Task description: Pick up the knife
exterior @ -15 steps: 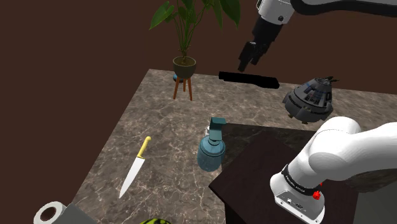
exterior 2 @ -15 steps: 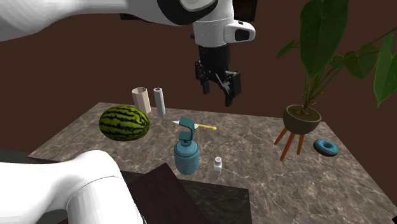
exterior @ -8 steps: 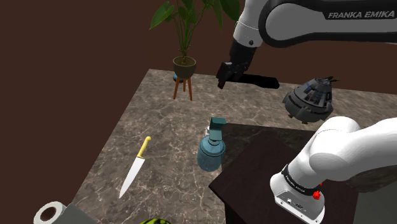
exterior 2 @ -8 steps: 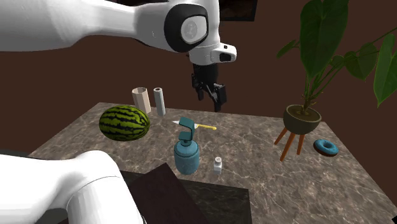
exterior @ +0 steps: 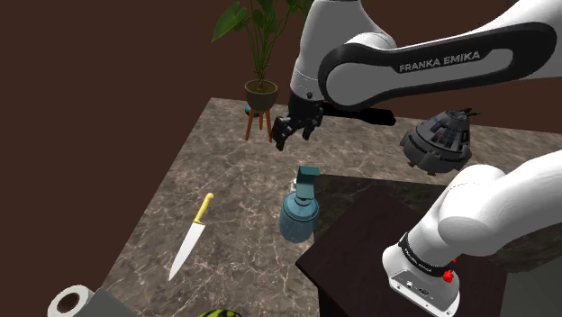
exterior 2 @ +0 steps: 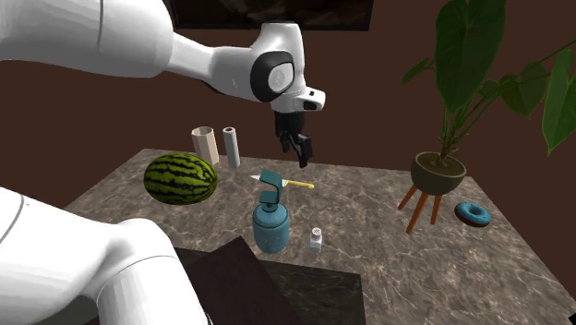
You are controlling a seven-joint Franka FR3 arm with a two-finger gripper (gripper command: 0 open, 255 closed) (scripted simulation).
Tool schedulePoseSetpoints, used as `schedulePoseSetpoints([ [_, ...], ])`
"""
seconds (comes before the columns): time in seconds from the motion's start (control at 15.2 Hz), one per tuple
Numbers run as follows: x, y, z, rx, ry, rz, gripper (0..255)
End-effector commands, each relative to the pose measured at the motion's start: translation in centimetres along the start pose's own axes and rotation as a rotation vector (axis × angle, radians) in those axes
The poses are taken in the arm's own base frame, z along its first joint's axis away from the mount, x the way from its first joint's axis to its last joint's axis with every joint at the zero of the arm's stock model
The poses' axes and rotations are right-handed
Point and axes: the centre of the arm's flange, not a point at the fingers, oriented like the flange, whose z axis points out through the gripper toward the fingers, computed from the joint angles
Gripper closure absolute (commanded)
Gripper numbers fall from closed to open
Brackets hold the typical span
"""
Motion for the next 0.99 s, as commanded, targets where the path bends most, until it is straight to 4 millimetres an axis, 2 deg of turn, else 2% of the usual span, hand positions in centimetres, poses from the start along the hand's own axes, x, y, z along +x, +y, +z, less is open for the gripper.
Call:
schedulePoseSetpoints([
  [0.0,0.4,-2.0,2.3,0.000,-0.003,0.023,0],
  [0.92,4.7,-14.3,15.6,-0.012,-0.030,0.165,0],
])
